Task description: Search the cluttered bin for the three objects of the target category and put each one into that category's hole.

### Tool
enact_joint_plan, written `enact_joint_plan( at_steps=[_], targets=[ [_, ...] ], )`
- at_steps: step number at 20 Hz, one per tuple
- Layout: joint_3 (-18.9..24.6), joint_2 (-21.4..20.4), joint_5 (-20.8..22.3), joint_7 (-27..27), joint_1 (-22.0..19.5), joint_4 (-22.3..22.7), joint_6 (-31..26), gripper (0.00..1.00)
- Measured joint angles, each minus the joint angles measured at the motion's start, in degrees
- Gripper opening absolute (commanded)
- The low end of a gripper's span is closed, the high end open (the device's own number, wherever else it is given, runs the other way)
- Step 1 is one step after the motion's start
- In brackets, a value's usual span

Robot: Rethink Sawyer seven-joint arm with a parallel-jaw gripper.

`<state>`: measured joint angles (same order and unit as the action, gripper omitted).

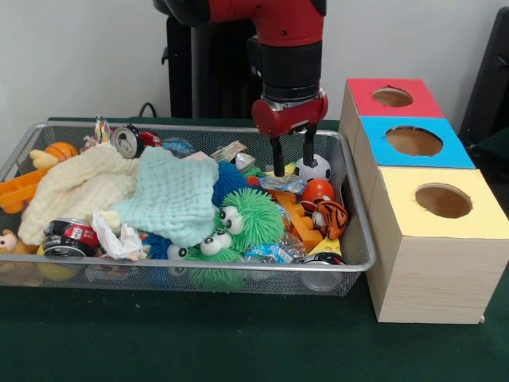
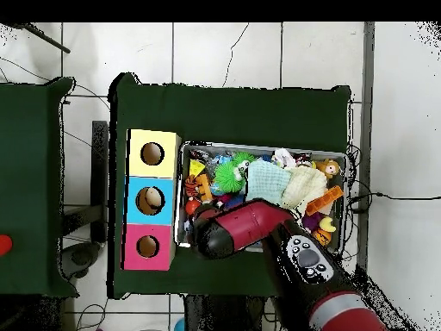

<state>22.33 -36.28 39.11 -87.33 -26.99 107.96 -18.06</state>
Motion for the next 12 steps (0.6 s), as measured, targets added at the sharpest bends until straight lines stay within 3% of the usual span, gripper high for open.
enact_joint_plan(
  at_steps=[6,12],
  targets=[
    [-3.0,3.1,2.0,0.0,5.0,-1.1,0.7,1.00],
    [-4.5,3.8,2.2,0.0,6.0,-2.5,3.6,1.00]
  ],
)
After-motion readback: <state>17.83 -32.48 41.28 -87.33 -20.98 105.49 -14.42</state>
